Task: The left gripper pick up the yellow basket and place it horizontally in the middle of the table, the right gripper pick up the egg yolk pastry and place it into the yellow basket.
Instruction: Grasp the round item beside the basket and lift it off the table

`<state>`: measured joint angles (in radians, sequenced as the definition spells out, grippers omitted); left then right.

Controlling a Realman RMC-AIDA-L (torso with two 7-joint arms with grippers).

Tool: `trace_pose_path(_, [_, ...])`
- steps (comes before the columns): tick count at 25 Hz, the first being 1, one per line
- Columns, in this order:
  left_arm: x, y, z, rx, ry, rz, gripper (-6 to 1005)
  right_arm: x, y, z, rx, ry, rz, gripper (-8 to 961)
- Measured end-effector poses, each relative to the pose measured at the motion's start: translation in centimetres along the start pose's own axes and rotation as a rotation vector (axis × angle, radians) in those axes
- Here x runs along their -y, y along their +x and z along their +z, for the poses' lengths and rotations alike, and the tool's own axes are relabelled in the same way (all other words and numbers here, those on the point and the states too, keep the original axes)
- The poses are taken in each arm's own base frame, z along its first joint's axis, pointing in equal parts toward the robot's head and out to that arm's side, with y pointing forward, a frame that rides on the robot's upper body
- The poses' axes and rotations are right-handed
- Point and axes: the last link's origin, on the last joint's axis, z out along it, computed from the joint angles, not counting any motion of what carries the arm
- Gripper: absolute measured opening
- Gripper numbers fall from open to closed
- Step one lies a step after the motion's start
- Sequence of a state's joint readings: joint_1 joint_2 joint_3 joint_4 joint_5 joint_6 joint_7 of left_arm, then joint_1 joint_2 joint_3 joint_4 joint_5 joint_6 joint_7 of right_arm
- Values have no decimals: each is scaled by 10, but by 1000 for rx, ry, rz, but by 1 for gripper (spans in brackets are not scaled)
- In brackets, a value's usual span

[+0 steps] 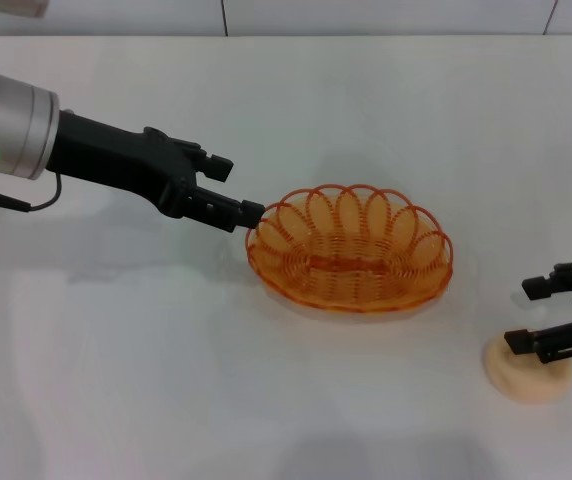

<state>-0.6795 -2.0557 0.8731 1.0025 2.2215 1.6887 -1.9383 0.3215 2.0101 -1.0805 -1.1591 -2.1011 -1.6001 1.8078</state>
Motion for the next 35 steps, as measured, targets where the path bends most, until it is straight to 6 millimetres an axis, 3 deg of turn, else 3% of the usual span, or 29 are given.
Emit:
trace_pose_path(11, [-2,3,-1,-42,-14,-3,886,1,19,2,-7,22,53,710])
trace_pose_path(16, [-2,3,-2,-44,-13,-5,886,1,20,3,-8,20,55,575])
trace_pose_path(22, [-2,3,-2,-44,-14,-5,886,1,22,3,-19,21,55,567])
trace_pose_path(28, [-2,3,-2,-46,-14,-6,886,1,23,4,-25,20,55,378])
trace_pose_path(35, [-2,3,-2,-50,-14,-7,886,-1,22,5,-28,8,54,310])
